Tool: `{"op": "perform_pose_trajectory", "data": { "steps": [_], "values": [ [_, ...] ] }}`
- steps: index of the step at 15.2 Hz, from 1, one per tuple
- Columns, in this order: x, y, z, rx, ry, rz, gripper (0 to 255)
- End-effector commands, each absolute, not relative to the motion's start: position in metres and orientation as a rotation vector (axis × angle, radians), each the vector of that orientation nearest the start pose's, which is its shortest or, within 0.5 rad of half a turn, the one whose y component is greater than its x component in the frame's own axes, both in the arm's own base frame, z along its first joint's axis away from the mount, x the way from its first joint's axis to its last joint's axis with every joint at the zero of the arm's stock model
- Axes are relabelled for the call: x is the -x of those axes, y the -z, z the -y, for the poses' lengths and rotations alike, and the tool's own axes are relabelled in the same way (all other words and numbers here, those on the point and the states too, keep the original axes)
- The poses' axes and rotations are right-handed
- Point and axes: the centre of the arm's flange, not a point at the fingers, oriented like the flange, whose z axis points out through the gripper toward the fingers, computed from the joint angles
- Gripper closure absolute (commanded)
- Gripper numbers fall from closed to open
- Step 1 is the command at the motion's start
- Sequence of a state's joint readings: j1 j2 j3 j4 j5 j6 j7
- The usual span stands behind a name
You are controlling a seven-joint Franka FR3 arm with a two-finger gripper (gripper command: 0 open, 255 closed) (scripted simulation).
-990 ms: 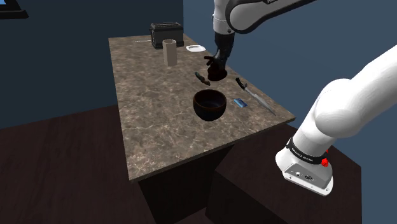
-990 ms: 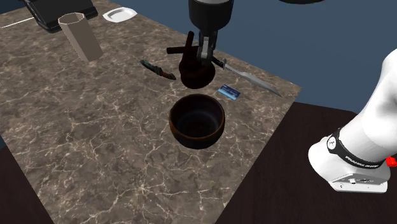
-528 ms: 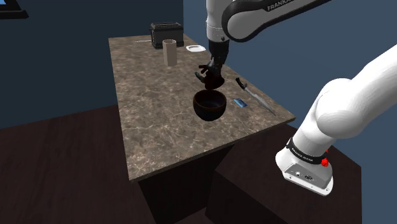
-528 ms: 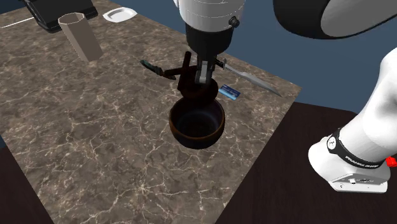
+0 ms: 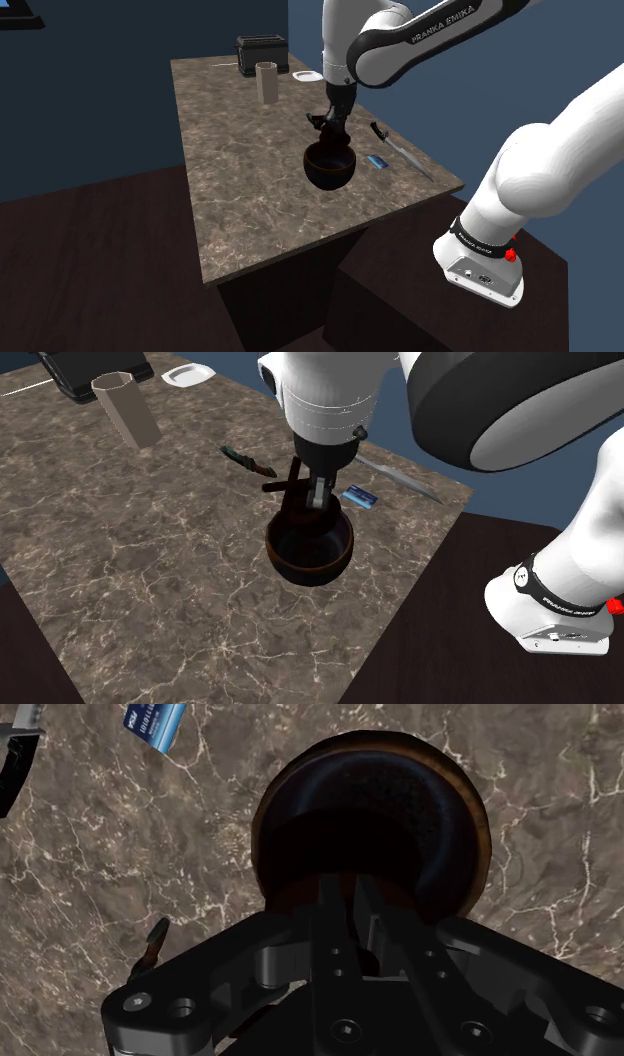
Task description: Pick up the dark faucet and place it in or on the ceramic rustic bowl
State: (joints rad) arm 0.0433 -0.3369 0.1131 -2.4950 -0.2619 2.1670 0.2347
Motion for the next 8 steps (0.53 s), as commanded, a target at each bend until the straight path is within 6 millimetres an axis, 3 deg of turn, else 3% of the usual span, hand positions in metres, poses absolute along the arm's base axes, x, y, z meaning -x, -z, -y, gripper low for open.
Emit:
{"op": "perform_pose_trajectory", "data": {
  "steps": [1, 5, 8],
  "values": [
    [-0.425, -0.398, -0.057, 3.387, 0.091, 0.106, 255],
    [-0.425, -0.377, -0.057, 3.387, 0.091, 0.106, 255],
    [-0.425, -0.374, -0.057, 3.387, 0.091, 0.106, 255]
  ]
}}
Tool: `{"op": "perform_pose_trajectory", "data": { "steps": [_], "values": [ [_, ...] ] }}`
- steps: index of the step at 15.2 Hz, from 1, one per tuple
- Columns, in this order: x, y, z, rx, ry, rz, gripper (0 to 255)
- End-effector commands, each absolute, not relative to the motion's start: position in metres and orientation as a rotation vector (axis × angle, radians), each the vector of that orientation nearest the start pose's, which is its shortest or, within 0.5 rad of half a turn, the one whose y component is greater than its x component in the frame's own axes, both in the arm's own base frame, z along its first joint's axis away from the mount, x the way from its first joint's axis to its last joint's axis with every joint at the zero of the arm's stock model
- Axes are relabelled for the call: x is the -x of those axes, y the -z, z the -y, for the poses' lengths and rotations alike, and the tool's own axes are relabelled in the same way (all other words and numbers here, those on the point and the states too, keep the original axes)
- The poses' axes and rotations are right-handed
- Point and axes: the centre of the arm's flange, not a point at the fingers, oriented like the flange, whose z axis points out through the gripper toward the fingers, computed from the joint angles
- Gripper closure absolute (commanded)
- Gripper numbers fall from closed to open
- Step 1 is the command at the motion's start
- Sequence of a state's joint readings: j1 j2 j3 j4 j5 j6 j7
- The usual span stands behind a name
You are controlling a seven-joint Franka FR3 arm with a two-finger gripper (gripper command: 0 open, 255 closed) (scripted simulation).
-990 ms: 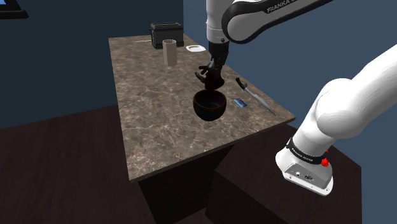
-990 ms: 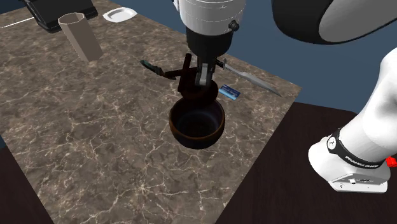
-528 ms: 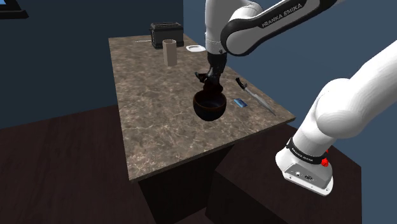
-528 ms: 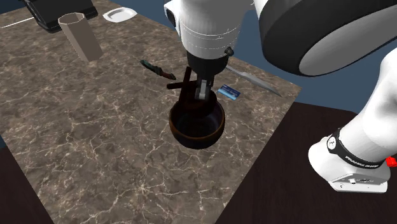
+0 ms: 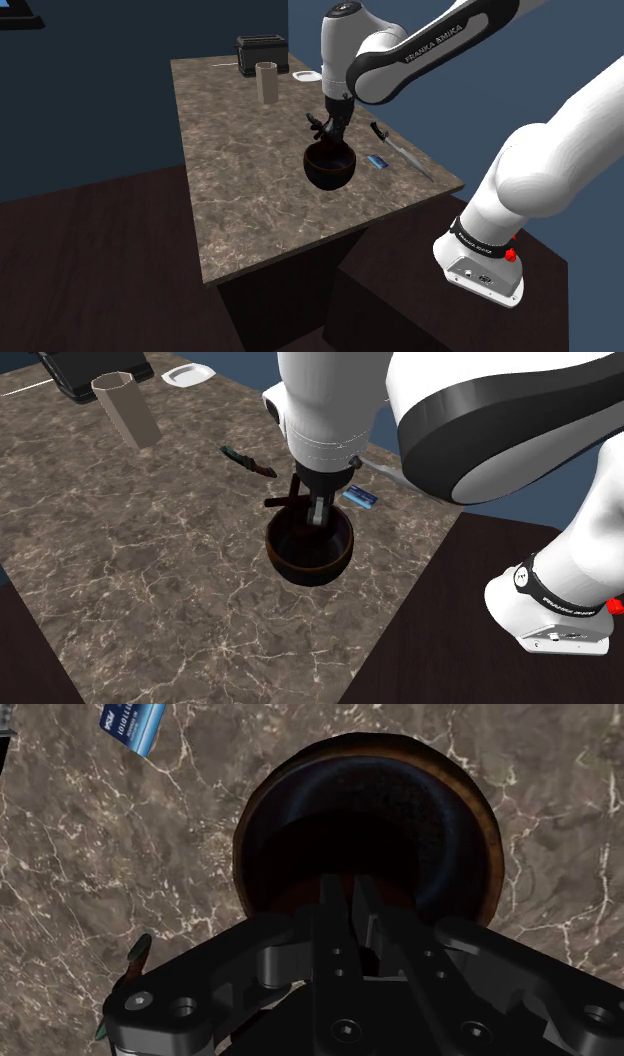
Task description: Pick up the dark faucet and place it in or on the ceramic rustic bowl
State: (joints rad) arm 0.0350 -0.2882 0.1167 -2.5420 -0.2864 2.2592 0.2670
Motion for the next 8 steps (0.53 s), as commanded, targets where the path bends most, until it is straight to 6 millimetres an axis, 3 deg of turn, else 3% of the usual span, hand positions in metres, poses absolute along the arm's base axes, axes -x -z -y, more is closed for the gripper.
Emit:
{"op": "perform_pose_trajectory", "data": {
  "steps": [1, 6, 7, 8],
  "values": [
    [-0.4251, -0.3742, -0.0566, 3.387, 0.091, 0.106, 255],
    [-0.4251, -0.3742, -0.0566, 3.387, 0.091, 0.106, 255],
    [-0.4251, -0.3741, -0.0565, 3.387, 0.091, 0.106, 0],
    [-0.4251, -0.3741, -0.0566, 3.387, 0.091, 0.106, 0]
  ]
}}
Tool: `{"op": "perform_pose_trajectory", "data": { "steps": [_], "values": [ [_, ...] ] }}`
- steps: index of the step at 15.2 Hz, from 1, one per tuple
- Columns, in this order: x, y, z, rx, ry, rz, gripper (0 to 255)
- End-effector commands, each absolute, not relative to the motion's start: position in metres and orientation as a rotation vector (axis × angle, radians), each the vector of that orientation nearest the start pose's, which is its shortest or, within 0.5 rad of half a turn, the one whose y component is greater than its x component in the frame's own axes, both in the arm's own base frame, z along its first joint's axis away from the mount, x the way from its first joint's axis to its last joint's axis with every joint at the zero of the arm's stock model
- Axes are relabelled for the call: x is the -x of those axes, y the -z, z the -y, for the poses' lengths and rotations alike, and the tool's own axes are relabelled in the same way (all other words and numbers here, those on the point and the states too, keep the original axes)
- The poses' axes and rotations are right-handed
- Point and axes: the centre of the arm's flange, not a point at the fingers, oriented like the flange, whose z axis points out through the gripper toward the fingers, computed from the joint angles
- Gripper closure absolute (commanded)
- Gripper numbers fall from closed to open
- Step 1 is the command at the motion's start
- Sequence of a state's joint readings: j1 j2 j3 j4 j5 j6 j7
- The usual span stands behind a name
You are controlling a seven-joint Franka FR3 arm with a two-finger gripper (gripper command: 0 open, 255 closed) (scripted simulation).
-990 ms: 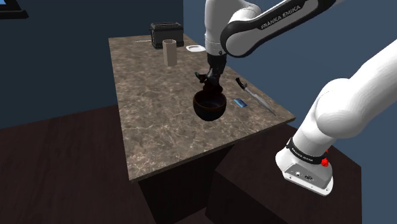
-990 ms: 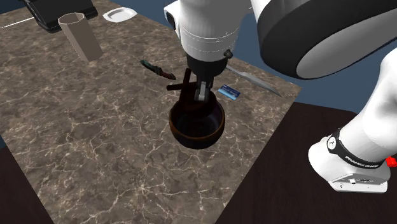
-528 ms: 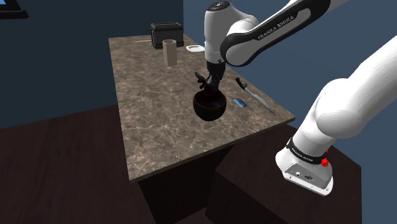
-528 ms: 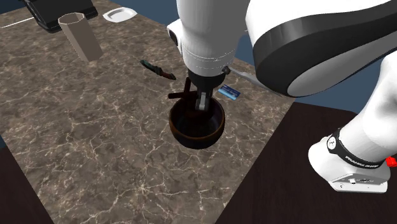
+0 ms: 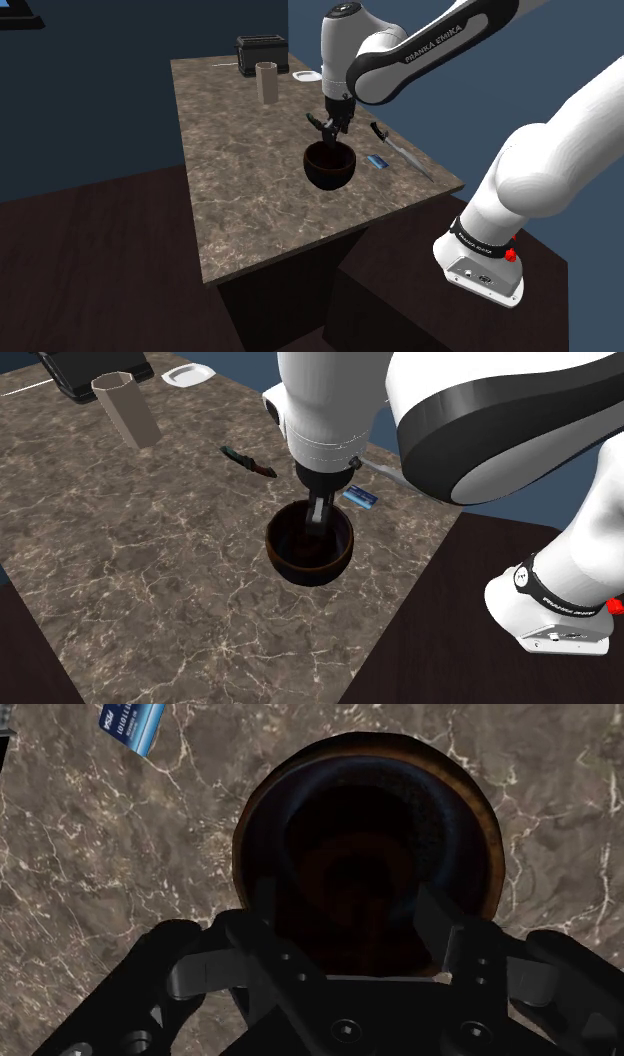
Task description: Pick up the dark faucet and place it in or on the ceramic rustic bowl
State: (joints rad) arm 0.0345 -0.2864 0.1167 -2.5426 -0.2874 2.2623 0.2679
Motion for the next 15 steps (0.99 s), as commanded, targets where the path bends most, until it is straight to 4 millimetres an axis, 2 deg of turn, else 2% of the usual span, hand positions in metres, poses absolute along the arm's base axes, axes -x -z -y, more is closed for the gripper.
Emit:
{"op": "perform_pose_trajectory", "data": {
  "steps": [1, 4, 8, 15],
  "values": [
    [-0.425, -0.374, -0.057, 3.387, 0.091, 0.106, 0],
    [-0.425, -0.374, -0.057, 3.387, 0.091, 0.106, 0],
    [-0.422, -0.423, -0.069, 3.387, 0.091, 0.106, 0],
    [-0.422, -0.423, -0.069, 3.387, 0.091, 0.106, 0]
  ]
}}
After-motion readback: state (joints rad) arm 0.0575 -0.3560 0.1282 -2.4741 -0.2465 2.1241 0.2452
